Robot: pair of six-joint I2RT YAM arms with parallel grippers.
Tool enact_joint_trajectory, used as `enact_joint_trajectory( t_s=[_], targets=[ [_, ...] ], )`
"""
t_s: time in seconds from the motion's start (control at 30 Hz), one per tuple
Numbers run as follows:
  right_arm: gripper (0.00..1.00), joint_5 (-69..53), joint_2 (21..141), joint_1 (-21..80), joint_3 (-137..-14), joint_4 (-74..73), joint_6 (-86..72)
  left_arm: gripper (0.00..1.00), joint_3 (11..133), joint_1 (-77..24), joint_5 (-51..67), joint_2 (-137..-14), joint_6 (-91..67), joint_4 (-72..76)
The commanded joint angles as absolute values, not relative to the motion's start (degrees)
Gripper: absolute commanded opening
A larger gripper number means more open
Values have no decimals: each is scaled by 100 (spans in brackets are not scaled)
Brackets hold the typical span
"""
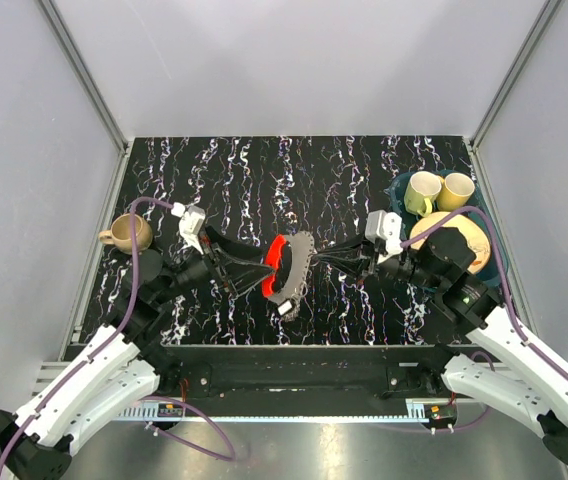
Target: Remove the keys from the keyring
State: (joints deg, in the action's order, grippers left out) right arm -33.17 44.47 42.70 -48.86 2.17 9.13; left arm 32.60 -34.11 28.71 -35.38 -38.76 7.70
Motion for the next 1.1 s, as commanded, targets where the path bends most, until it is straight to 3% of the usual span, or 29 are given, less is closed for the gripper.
enact_joint_trajectory(
  t_s=[0.0, 0.13, 0.23, 0.47, 0.6, 1.07],
  targets=[
    [0, -3568, 4377, 4307, -4834, 676, 659, 84, 3199, -3401, 3795, -3595, -4569, 2266],
    [0, -3525, 4412, 4307, -4773, 843, 607, 74, 3181, -3401, 4025, -3647, -4737, 2461],
    [0, -3533, 4403, 4307, -4729, 966, 563, 72, 3182, -3410, 4052, -3647, -4702, 2251],
    [0, -3744, 4377, 4307, -4658, 1327, 404, 86, 3067, -3401, 3964, -3779, -4772, 2232],
    [0, -3727, 4394, 4307, -4684, 1345, 431, 86, 3111, -3401, 3964, -3771, -4799, 2250],
    [0, -3534, 4544, 4298, -4307, 1960, 202, 51, 2646, -3419, 4280, -3586, -6064, 3551]
  ],
)
